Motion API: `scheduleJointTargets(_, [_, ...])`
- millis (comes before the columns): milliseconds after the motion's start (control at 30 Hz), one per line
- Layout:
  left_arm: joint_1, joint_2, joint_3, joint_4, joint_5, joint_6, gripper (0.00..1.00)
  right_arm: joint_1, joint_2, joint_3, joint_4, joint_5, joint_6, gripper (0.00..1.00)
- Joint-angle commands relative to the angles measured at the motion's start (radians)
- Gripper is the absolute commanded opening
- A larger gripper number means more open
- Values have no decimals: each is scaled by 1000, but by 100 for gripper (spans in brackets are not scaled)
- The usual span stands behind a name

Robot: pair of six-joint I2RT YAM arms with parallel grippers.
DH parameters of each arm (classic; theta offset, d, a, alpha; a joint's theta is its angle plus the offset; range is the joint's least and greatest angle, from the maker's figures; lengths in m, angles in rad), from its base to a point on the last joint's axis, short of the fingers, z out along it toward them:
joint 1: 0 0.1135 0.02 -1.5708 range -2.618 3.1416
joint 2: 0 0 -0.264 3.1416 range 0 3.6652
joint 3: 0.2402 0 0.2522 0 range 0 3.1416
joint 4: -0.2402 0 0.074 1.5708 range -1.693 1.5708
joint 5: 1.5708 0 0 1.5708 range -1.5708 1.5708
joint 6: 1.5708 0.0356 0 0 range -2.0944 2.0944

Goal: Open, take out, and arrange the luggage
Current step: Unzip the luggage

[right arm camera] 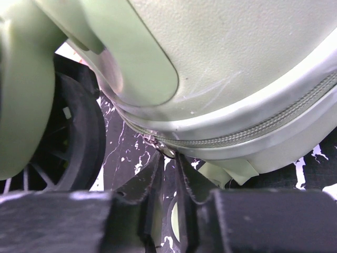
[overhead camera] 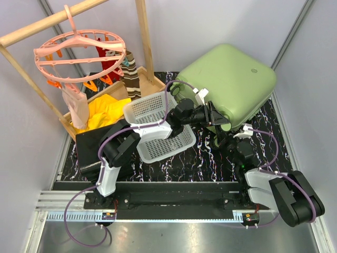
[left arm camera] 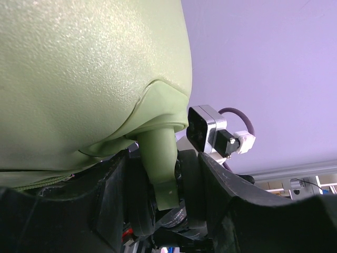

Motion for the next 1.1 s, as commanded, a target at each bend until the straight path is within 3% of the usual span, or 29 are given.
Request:
scheduleJointTargets(0, [-35, -84, 46, 360, 73, -6, 0, 1, -7, 35, 156, 59, -38, 17])
scheduleJointTargets(267, [-13, -116, 14, 338, 45, 36, 0, 1, -196, 33, -77, 141, -47, 1])
scheduleJointTargets(433, [19, -127, -14, 355, 32, 28, 0, 1, -367, 76, -405, 268, -4, 0])
scheduleJointTargets(700, [48, -148, -38, 355, 25, 42, 0, 1, -447, 82, -559, 406, 20, 0])
scheduleJointTargets(800, [48, -153, -34, 344, 32, 51, 0, 3, -426, 81, -509, 321, -13, 0])
scheduleJointTargets(933, [48, -151, -21, 347, 41, 39, 0, 1, -321, 105, -397, 86, -40, 4])
scheduleJointTargets(1067, [48, -157, -12, 358, 50, 18, 0, 1, -248, 107, -326, -42, -14, 18])
